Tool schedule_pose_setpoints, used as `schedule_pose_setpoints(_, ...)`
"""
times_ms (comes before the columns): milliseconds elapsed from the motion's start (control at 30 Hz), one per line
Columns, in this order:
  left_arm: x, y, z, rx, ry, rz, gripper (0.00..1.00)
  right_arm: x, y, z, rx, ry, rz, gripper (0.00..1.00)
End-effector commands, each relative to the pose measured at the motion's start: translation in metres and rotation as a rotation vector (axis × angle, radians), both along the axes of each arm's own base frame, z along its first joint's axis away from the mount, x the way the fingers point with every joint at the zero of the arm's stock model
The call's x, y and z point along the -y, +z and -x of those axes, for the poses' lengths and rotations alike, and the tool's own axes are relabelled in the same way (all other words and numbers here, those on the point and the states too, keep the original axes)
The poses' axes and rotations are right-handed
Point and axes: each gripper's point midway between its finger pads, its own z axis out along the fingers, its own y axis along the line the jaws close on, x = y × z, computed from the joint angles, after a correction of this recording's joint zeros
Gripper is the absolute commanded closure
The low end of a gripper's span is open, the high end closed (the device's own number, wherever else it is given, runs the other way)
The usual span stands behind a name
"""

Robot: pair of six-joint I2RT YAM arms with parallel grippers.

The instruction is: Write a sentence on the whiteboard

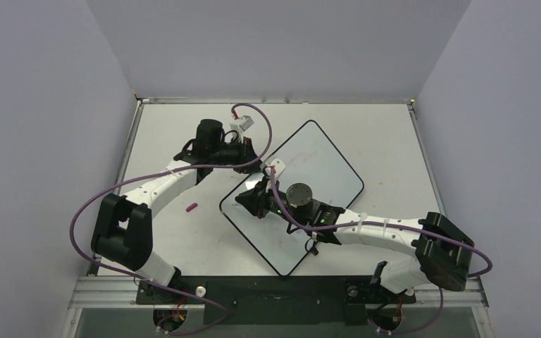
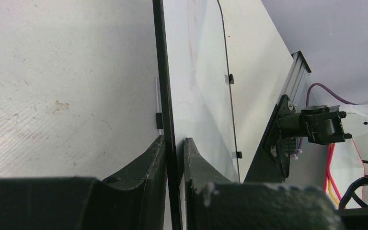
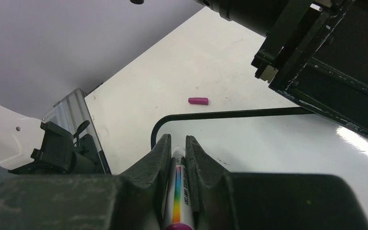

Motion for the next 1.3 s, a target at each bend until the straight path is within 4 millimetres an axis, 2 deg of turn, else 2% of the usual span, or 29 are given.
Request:
schedule_pose_setpoints(0, -0.006, -0.004, -0.008, 0.098, 0.018, -0.058, 1.00, -0.010, 0.030, -0.007, 0.055, -0.019, -0.078, 1.00)
schedule_pose_setpoints(267, -0.006, -0.004, -0.008, 0.097, 0.020, -0.060, 1.00, -0.006, 0.013, -0.010, 0.036, -0.041, -0.041, 1.00)
schedule_pose_setpoints(700, -0.007, -0.004, -0.008, 0.095, 0.024, -0.063, 1.00, 0.021, -0.024, -0.004, -0.015, -0.090, 0.024, 1.00)
schedule_pose_setpoints(933, -0.007, -0.004, -0.008, 0.096, 0.029, -0.063, 1.00, 0.026, -0.025, -0.007, -0.014, -0.118, 0.031, 1.00)
schedule_pose_setpoints(1267, -0.008, -0.004, -0.009, 0.095, 0.032, -0.065, 1.00, 0.009, -0.010, -0.021, 0.016, -0.129, 0.045, 1.00)
